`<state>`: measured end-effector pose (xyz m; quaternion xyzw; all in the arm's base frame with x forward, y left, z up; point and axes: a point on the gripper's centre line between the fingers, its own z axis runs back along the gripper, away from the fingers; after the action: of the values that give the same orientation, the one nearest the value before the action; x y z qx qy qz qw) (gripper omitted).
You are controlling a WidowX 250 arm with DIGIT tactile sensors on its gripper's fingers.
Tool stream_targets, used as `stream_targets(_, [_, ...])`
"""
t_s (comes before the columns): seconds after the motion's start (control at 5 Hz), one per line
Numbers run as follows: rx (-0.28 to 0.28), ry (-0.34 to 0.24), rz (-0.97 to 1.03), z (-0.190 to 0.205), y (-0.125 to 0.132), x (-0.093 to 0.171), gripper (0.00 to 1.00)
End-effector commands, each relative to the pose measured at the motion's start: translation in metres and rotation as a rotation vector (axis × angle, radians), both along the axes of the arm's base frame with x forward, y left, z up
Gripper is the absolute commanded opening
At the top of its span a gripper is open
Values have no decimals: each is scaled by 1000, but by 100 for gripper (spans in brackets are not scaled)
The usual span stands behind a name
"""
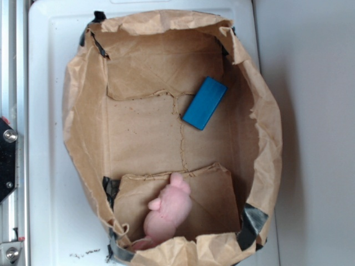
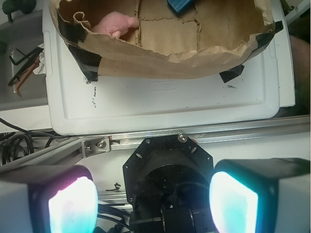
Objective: Grab the blue block.
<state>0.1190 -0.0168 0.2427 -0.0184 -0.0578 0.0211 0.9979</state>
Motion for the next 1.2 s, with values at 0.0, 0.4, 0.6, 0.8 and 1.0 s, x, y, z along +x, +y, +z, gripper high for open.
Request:
stream_targets(0.0, [0, 0, 0, 0, 0, 0, 100])
stream_targets(0.4, [39, -90, 134, -4, 25, 66, 100])
stream_targets(0.6, [9, -173, 195, -8, 37, 87, 100])
stream_targets(0.8, [-17, -199, 299, -22, 51, 112, 100])
stream_targets(1.0, [-61, -219, 370, -31, 64, 128, 100])
